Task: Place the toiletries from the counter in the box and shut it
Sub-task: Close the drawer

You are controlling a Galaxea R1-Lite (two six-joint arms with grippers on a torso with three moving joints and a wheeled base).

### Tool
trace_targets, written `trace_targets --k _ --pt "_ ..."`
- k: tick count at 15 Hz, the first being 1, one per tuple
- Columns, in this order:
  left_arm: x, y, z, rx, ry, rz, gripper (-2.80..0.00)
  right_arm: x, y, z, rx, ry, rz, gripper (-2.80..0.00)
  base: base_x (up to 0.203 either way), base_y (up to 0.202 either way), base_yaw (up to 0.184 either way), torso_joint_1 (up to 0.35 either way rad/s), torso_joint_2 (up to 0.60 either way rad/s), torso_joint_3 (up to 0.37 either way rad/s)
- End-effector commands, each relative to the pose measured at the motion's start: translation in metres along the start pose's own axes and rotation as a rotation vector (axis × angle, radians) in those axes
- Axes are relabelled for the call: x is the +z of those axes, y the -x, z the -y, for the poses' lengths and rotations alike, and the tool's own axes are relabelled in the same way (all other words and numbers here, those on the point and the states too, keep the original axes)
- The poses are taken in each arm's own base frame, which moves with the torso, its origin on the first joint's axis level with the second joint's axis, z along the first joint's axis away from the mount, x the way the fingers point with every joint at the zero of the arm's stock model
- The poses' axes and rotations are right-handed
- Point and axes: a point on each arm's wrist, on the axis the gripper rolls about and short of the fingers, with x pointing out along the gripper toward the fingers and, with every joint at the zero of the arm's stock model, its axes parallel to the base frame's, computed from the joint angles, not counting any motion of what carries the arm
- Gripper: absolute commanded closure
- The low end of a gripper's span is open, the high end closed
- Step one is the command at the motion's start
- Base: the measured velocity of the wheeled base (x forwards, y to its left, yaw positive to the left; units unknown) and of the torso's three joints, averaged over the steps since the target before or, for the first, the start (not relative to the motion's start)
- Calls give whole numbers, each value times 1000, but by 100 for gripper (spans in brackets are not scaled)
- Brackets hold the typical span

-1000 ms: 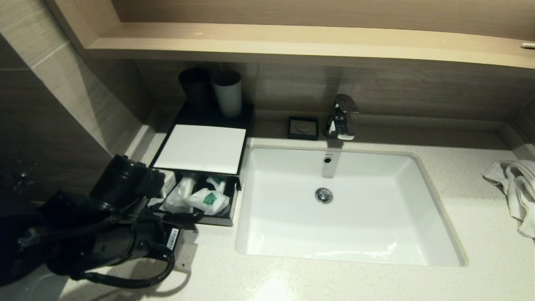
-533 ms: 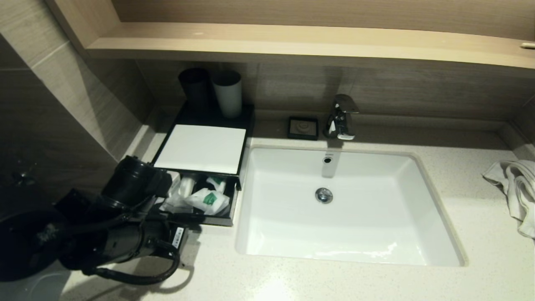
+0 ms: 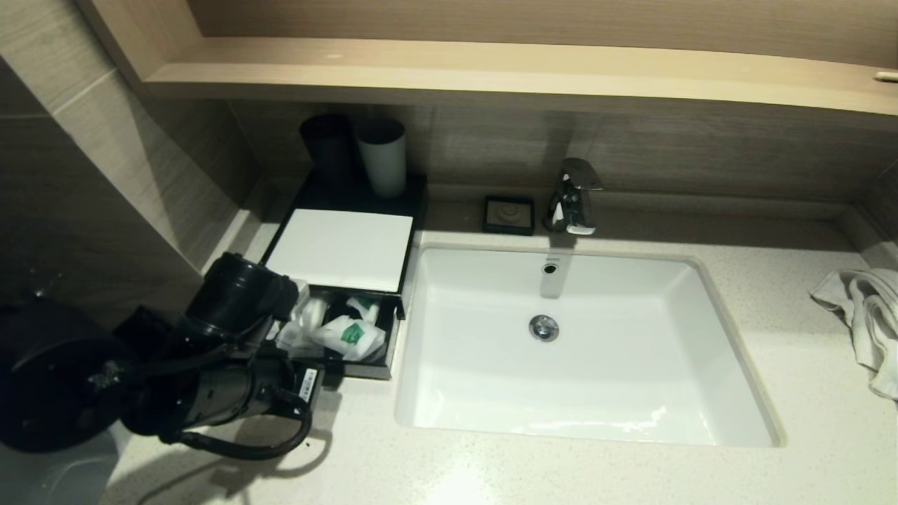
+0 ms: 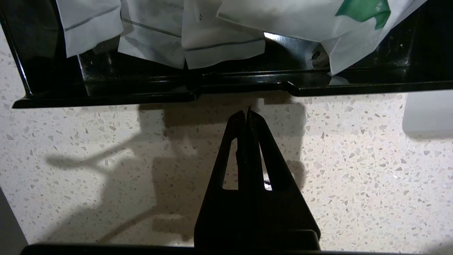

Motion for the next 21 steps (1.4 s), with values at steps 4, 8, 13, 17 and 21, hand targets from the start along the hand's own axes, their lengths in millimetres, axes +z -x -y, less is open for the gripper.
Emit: trace_targets --k 4,8,13,17,21 --pt "8 -10 4 3 5 -4 0 0 0 0 -1 0 0 0 0 0 0 0 0 0" --pt "15 -14 6 3 8 5 0 0 0 0 1 0 0 0 0 0 0 0 0 0" --pt "30 -24 6 13 23 20 0 0 0 0 1 0 0 0 0 0 0 0 0 0" --pt "37 -30 6 18 30 26 0 0 0 0 -1 0 0 0 0 0 0 0 0 0" --pt "47 -38 2 30 47 36 0 0 0 0 1 0 0 0 0 0 0 0 0 0"
